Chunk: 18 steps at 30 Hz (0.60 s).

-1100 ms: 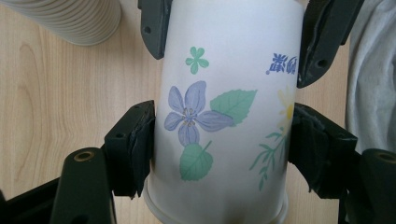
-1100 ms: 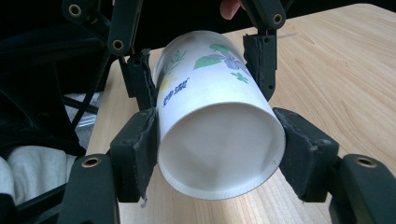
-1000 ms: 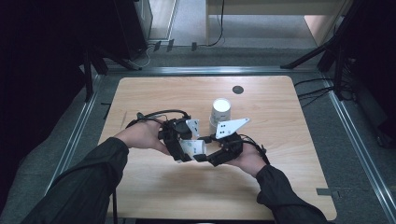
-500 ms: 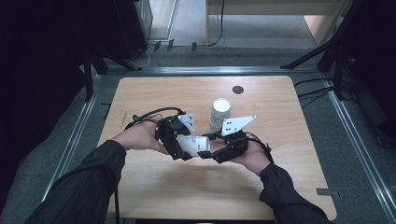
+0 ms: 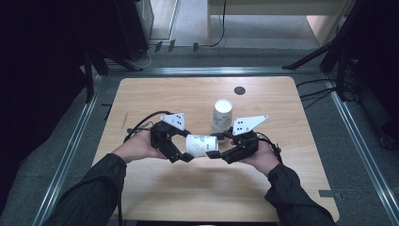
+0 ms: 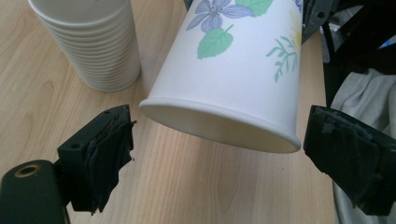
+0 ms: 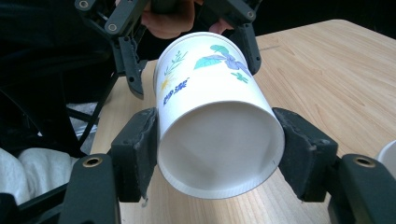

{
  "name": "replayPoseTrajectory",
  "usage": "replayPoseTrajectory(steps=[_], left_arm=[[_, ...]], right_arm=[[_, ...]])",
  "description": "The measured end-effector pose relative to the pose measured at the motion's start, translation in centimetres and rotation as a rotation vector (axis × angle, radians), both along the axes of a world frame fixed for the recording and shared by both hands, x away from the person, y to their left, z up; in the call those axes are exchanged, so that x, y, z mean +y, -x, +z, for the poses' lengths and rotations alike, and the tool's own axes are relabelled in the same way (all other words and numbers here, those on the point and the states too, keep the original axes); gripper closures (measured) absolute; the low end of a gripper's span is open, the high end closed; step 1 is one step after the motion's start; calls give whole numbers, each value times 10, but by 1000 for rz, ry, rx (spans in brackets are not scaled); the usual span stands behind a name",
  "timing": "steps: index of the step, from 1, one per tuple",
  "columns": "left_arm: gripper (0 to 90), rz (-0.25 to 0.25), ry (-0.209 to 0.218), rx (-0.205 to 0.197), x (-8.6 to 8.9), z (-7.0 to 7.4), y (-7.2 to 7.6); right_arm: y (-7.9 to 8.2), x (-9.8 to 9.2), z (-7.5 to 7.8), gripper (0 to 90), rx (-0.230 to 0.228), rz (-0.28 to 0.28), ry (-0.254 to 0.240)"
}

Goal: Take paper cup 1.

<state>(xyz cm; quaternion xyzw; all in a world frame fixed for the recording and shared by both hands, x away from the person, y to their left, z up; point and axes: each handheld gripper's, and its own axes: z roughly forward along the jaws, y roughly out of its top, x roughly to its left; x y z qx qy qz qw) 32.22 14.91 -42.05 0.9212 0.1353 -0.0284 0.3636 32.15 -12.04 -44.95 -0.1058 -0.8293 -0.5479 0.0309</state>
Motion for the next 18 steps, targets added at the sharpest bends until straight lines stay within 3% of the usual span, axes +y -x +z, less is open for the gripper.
replayPoseTrajectory(steps=[4, 6, 13, 18], left_arm=[[86, 35, 73, 5, 4, -6, 3], [86, 42, 86, 2, 4, -9, 5], [86, 74, 190, 36, 5, -21, 9], [86, 85, 229, 50, 3, -30, 13]], right_arm=[[0, -1, 0, 350, 3, 5, 1], [0, -1, -1, 350, 2, 9, 1], [0, -4, -2, 350, 11, 15, -3], [0, -4, -3, 350, 14, 21, -3]])
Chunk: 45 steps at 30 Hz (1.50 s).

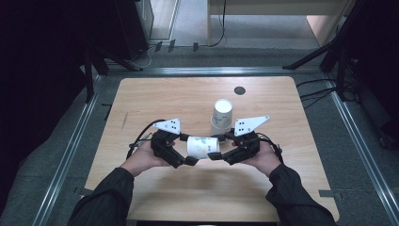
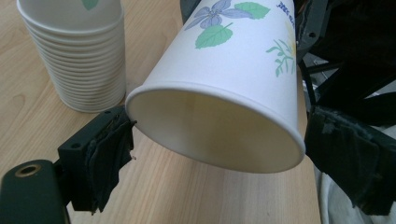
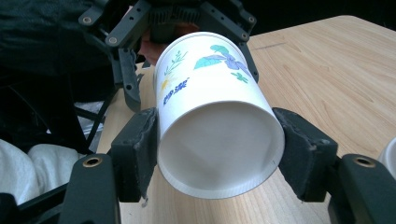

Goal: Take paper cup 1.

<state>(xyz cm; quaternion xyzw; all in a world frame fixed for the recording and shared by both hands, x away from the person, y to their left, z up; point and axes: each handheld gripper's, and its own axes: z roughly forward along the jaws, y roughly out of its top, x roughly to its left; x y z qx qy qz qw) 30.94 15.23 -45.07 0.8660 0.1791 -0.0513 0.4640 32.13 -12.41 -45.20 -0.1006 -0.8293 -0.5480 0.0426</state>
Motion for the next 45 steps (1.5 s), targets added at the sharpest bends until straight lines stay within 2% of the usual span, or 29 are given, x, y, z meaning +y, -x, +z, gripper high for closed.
replayPoseTrajectory(steps=[4, 15, 20, 22, 29, 39, 45], left_arm=[[87, 8, 33, 17, 0, -4, 1], [91, 12, 110, 29, 2, -8, 1], [93, 11, 106, 25, 0, -11, 2], [130, 9, 113, 25, 1, -12, 2], [131, 2, 106, 20, 0, -14, 2], [139, 2, 117, 16, 2, -16, 4], [196, -12, 119, 6, 3, -16, 5]], right_arm=[[0, 0, -1, 350, 8, 10, 1], [1, 2, -3, 350, 24, 36, -1], [2, 5, -4, 350, 23, 48, -1], [2, 5, -4, 350, 28, 50, -7], [1, 4, -3, 350, 36, 54, -22], [1, 4, -2, 350, 43, 58, -30], [1, 5, -3, 350, 54, 60, -32]])
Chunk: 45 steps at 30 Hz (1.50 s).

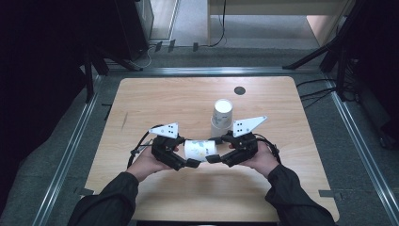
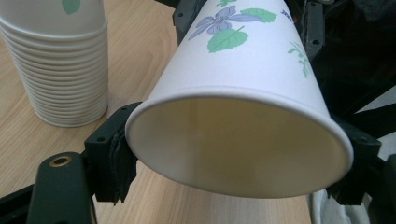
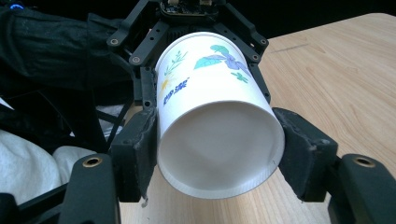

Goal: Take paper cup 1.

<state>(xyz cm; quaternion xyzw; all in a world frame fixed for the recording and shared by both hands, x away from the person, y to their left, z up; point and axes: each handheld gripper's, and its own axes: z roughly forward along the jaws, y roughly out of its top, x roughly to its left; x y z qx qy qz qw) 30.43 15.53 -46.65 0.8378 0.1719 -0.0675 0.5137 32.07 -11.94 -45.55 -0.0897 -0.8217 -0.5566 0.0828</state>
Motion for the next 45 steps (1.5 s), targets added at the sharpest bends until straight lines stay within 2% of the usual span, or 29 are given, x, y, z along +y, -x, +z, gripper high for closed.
replayPoseTrajectory(steps=[12, 25, 31, 36, 41, 45], left_arm=[[217, -3, -7, -1, 0, 0, 0], [220, 4, 2, -19, 1, 3, 1], [223, 10, 15, -15, 6, 6, 0], [223, 16, 6, -21, 8, 10, -1], [223, 29, -72, -32, 11, 17, -3], [223, 36, -126, -22, 14, 19, -6]], right_arm=[[-2, 0, -2, 348, 20, 4, 5], [0, 0, 0, 313, 5, 3, -6], [-1, 0, -1, 291, 7, -1, 12], [-2, -2, -1, 288, 3, -8, 14], [-2, -3, -3, 287, -12, -24, 61], [-4, -2, -7, 286, -13, -26, 93]])
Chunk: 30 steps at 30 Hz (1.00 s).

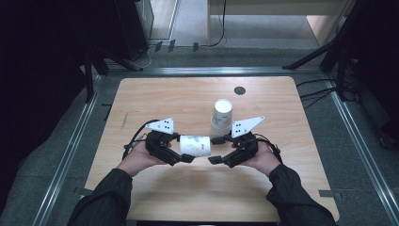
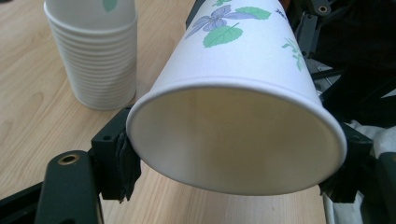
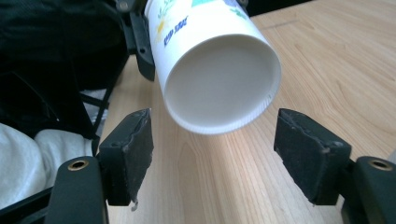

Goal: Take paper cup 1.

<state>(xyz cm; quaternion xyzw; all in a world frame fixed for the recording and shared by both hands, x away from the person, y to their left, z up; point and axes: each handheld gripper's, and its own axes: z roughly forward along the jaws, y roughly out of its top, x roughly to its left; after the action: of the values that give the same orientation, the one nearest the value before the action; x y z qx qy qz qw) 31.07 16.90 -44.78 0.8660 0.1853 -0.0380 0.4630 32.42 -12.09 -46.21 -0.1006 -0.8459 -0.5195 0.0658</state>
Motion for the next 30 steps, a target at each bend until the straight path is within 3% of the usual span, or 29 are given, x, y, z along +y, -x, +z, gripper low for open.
replayPoseTrajectory(steps=[5, 23, 30], left_arm=[[223, -6, -75, 5, -1, 3, -2], [224, -75, -338, -3, -20, 18, -7], [224, -88, -410, 22, -26, 19, -14]], right_arm=[[-1, 2, -4, 287, -2, -1, 27], [-1, 5, -5, 287, -28, -12, 36], [0, 8, -6, 287, -29, -7, 37]])
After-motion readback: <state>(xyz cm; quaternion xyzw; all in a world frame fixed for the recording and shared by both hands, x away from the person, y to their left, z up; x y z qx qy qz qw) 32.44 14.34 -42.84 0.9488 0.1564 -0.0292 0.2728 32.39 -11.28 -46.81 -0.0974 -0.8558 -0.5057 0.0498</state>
